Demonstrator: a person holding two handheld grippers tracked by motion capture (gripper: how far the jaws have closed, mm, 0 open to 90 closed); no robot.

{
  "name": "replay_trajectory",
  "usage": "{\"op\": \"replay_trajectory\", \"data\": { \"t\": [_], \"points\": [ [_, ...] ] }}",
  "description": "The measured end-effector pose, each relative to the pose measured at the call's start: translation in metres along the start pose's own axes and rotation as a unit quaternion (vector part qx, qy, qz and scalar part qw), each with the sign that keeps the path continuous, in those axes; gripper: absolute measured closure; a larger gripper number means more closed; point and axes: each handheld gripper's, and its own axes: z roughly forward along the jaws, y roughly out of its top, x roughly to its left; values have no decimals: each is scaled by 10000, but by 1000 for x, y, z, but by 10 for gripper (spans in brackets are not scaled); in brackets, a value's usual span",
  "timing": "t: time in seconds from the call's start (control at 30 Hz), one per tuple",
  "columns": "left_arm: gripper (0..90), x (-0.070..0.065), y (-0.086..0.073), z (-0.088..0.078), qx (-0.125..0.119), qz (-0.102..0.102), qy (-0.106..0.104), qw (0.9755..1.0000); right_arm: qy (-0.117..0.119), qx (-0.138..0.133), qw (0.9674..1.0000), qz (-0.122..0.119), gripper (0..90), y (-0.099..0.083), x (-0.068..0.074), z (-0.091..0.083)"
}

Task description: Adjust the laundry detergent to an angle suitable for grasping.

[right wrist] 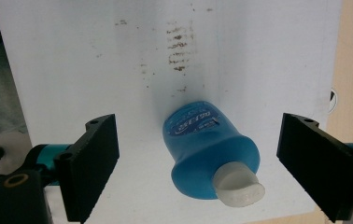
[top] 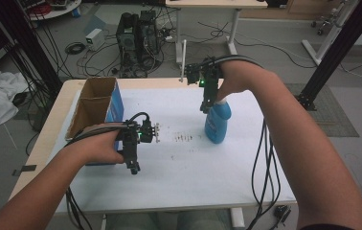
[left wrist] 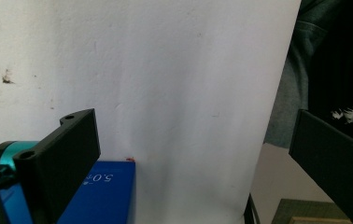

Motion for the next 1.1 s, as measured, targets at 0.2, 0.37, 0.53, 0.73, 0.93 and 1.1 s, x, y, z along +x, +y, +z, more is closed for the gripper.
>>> {"op": "replay_trajectory", "data": {
  "t": [0.2, 0.37, 0.53, 0.73, 0.93, 1.1],
  "points": [
    [17, -1, 1, 0, 39, -56, 130, 9999, -16, -31, 9999, 121, 119, -3, 2, -1],
    [17, -2, 3, 1, 47, -25, -5, 10000, -31, -1, 9999, 101, 119, -3, 3, -2],
    [17, -2, 5, 1, 41, -1, -3, 10000, -37, -26, 9999, 91, 119, -3, 4, -2],
    [17, -4, 3, 2, 0, -52, 79, 10000, -32, -22, 10000, 56, 119, -2, 4, -1],
    [17, -3, 2, -4, 26, 3, 207, 9998, -31, -48, 9999, 92, 119, -2, 4, -1],
    [17, 1, 2, -5, 31, 31, 228, 9997, -10, 15, 10000, -49, 119, -5, 0, 0]
  ]
}}
